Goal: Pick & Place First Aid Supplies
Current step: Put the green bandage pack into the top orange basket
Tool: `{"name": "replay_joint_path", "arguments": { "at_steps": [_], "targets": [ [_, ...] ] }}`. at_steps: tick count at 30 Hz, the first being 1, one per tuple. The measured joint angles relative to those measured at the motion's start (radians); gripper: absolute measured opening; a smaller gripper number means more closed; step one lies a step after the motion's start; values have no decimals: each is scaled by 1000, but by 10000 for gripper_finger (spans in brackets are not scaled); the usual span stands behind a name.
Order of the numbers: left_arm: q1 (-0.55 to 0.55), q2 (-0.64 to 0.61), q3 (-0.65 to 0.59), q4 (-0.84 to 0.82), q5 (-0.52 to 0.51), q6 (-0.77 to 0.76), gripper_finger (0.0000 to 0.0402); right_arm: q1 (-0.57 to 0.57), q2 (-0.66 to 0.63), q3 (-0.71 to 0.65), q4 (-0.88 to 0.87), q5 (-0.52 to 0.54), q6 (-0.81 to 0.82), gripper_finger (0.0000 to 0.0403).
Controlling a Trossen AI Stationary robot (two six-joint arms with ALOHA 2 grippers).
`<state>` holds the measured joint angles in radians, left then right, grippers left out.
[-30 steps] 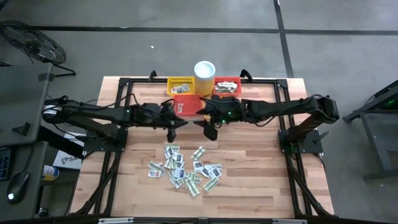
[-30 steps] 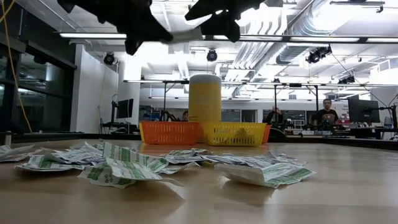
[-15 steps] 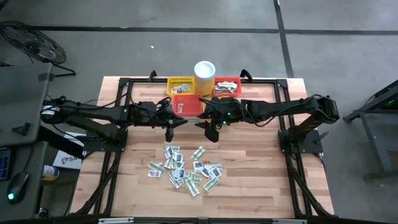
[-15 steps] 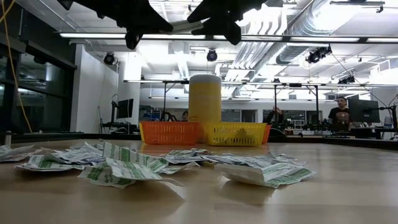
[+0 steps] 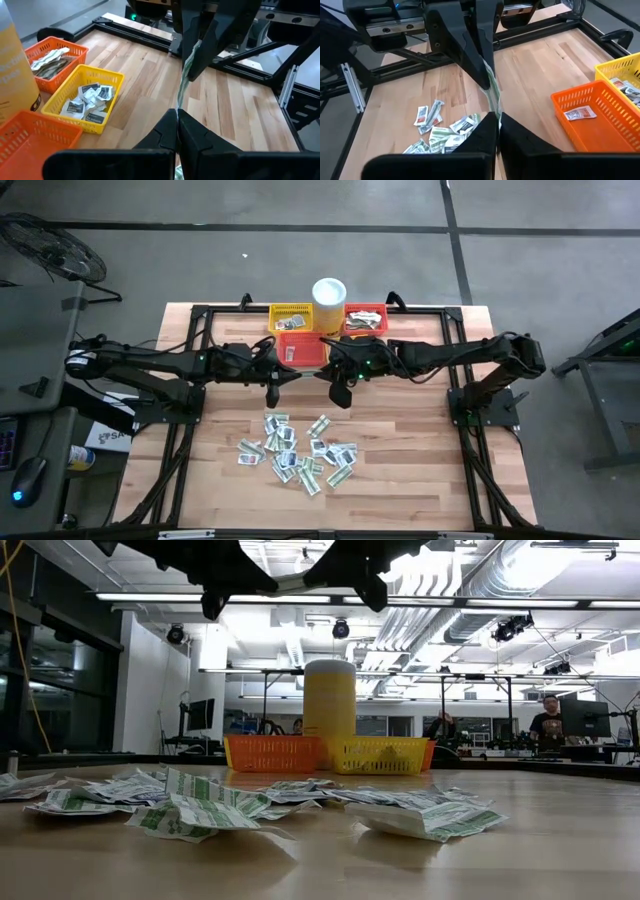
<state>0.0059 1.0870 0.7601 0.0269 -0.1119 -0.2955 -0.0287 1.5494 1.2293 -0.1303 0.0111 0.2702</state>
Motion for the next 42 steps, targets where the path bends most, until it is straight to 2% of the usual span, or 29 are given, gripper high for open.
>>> {"name": "replay_joint_path", "arguments": {
  "at_steps": [7,14,20,27,31,34,42],
  "targets": [
    [0,0,0,0,-8,7,25,-7,0,0,0,-3,9,1],
    [0,-8,0,-1,-22,11,120,-42,-20,0,-42,-4,13,1],
    [0,-51,1,-71,-130,-10,181,-110,-70,0,-204,29,17,0],
    [1,-106,0,-139,-219,-27,190,-258,-118,0,-512,111,17,0],
    [1,-112,0,-154,-224,-30,191,-371,-115,-1,-607,116,-12,0],
    [1,-109,0,-160,-224,-40,191,-468,-108,-1,-613,110,-64,0],
    [1,-106,0,-165,-224,-80,191,-726,-39,-1,-574,-77,-154,0]
  ]
}}
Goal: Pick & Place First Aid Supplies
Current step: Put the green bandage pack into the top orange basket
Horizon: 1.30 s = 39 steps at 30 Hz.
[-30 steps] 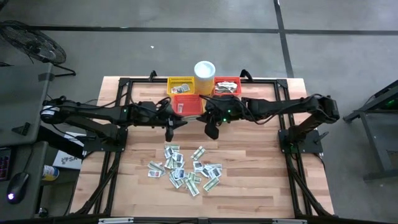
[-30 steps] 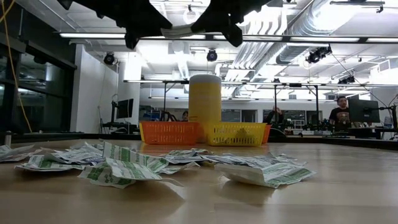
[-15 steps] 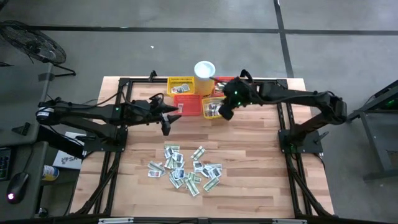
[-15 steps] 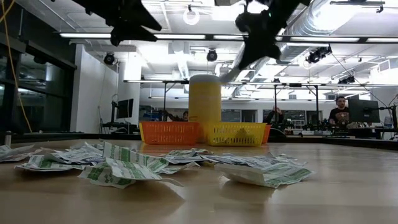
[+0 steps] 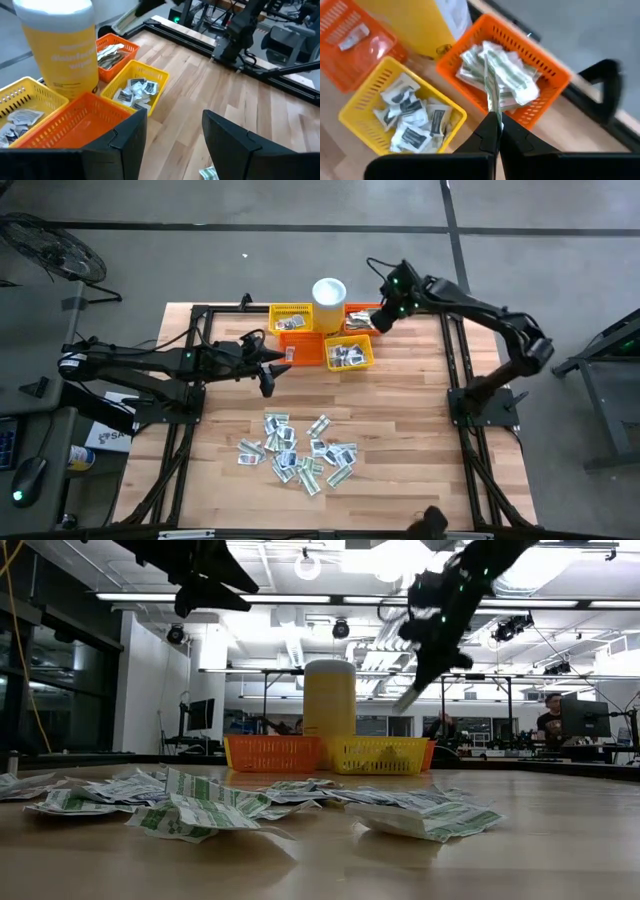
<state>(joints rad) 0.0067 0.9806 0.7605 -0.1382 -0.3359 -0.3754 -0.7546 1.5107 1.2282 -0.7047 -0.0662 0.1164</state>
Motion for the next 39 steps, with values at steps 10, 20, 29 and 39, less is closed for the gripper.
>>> {"name": "replay_joint_path", "arguments": {
  "at_steps": [10,20,29,39],
  "targets": [
    [0,0,0,-5,0,-65,191,-121,164,0,186,-284,12,0],
    [0,0,0,-76,-38,-182,191,-129,288,0,251,-324,63,0],
    [0,0,0,-114,-50,-242,191,-124,296,0,269,-289,60,72],
    [-1,0,-1,-202,-33,-288,191,-165,237,1,244,-287,62,188]
  ]
}}
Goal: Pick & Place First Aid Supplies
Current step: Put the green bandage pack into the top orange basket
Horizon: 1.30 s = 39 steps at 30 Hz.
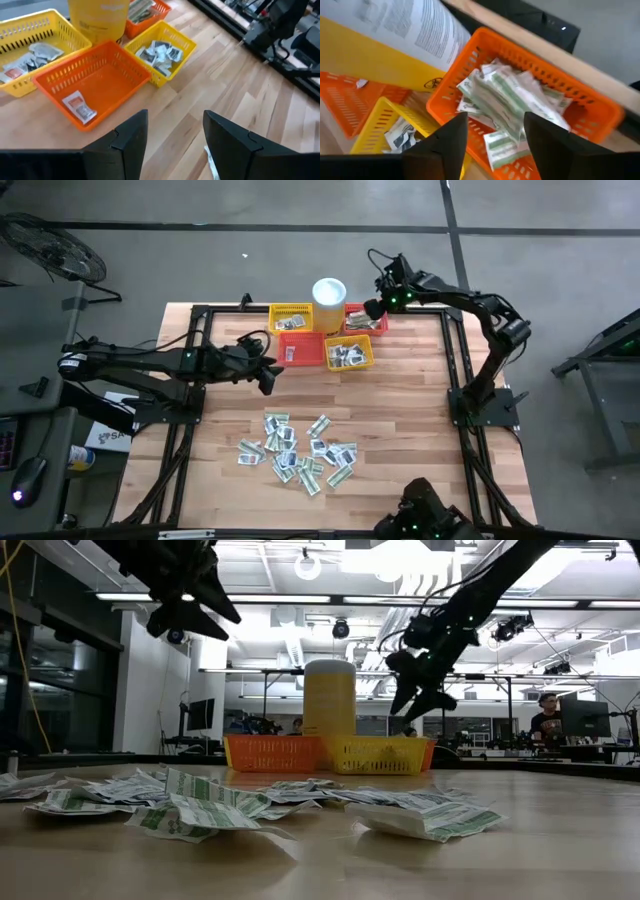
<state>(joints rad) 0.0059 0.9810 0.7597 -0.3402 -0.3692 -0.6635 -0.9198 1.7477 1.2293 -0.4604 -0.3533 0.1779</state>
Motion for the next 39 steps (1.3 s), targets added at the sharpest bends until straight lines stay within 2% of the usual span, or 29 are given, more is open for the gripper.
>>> {"name": "replay_joint_path", "arguments": {
  "at_steps": [9,15,18,23,30,34,39],
  "targets": [
    [0,14,0,-121,95,-5,191,7,-113,0,-103,-24,-33,199],
    [0,55,-1,-319,136,-152,191,93,-172,0,-212,-50,-32,199],
    [0,65,-14,-344,167,-169,191,168,-186,0,-239,-47,-19,199],
    [0,65,-65,-277,233,-129,191,326,-187,0,-245,-33,6,199],
    [0,64,-112,-246,281,-98,191,555,-187,0,-241,127,207,192],
    [0,64,-121,-245,297,-44,191,690,-186,0,-209,238,269,186],
    [0,64,-121,-217,324,23,191,816,-160,0,-109,278,316,173]
  ]
}}
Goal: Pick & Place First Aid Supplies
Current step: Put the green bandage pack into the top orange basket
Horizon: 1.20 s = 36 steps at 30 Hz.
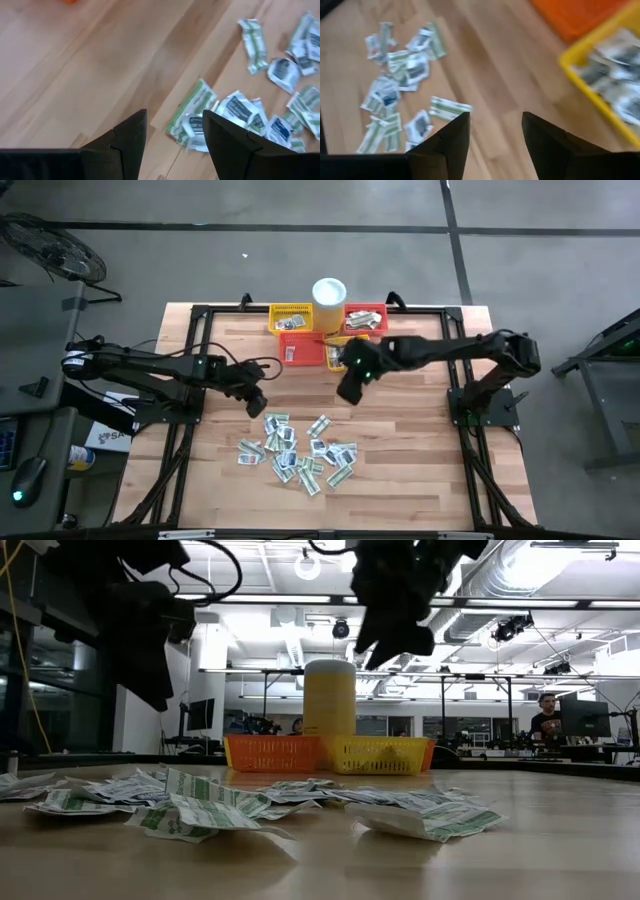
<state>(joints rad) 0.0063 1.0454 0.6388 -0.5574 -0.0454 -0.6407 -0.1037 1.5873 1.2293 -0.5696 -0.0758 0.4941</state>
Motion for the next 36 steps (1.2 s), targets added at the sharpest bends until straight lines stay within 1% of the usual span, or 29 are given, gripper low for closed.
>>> {"name": "replay_joint_path", "arguments": {
  "at_steps": [5,8,13,16,20,25,27,30,33,36],
  "targets": [
    [0,0,0,38,45,72,191,84,85,0,132,-2,7,151],
    [0,0,0,35,68,92,191,115,135,0,169,-9,18,135],
    [0,0,0,33,116,116,191,133,199,-1,206,-43,54,116],
    [0,0,0,33,124,117,191,137,228,-1,238,-68,60,113],
    [0,0,0,33,137,117,191,134,259,-1,252,-85,60,116],
    [0,0,0,32,148,120,191,120,297,-1,250,-98,52,132],
    [0,0,0,32,157,121,191,110,306,-1,245,-120,50,141],
    [0,0,0,33,163,116,191,95,307,-1,269,-182,78,155],
    [0,0,0,34,165,113,191,90,307,-1,369,-232,185,167],
    [0,0,0,33,172,110,191,106,307,-1,515,-291,282,169]
  ]
}}
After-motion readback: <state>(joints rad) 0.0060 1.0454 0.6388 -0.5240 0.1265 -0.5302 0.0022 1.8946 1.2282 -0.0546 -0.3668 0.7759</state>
